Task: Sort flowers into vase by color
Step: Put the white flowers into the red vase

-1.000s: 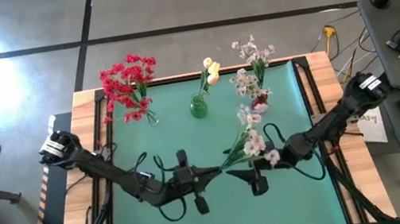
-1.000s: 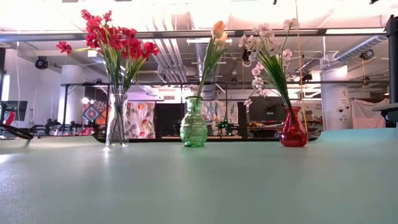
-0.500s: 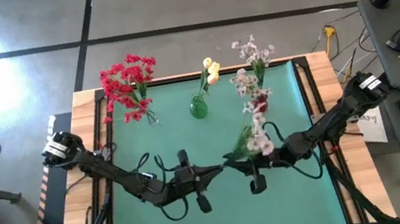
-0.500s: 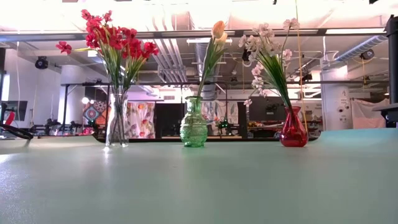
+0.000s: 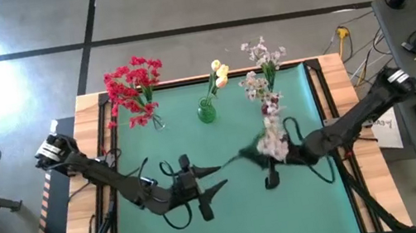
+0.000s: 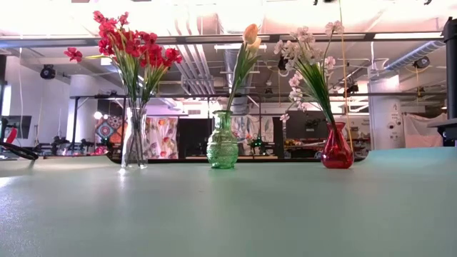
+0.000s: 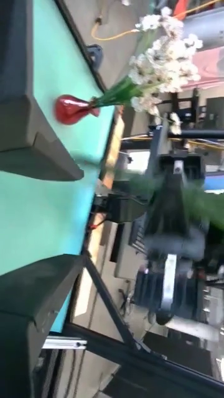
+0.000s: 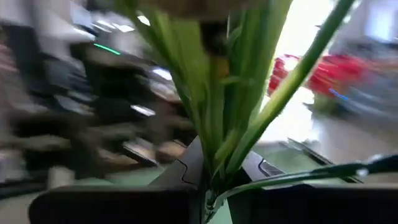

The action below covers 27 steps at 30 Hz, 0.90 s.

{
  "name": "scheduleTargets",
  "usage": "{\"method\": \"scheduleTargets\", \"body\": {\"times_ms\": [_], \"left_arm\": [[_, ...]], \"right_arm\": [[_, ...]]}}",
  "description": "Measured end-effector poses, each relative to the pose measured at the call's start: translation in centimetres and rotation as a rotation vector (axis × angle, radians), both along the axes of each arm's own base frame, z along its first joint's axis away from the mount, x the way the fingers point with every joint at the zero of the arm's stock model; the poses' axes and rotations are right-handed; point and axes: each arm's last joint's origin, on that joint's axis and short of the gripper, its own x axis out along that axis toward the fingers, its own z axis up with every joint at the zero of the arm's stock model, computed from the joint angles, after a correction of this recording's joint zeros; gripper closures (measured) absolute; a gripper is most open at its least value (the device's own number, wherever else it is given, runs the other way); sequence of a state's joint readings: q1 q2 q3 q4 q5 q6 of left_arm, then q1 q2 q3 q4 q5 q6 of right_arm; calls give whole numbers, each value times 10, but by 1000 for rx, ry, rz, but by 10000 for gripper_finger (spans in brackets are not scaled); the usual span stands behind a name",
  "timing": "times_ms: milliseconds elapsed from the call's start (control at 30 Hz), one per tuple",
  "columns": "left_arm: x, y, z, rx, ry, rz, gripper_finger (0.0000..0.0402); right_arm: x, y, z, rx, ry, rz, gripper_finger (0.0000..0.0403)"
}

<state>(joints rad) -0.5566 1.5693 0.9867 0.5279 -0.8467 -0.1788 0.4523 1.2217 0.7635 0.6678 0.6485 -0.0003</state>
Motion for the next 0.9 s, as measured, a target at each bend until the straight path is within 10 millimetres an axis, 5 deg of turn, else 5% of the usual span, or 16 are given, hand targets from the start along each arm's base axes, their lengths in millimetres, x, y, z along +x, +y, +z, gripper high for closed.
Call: {"method": "scheduleTargets", "body": {"times_ms": [300, 500, 900], "left_arm": [[-15, 10, 10, -21, 69, 54, 196], [-20, 14, 13, -1, 80, 117, 196], [-21, 17, 11, 26, 109, 150, 196]], "right_arm": [[-76, -54, -4, 126, 188, -731, 376], [-112, -84, 0, 256, 167, -807, 376], [-119, -101, 6, 233, 212, -840, 376]]}}
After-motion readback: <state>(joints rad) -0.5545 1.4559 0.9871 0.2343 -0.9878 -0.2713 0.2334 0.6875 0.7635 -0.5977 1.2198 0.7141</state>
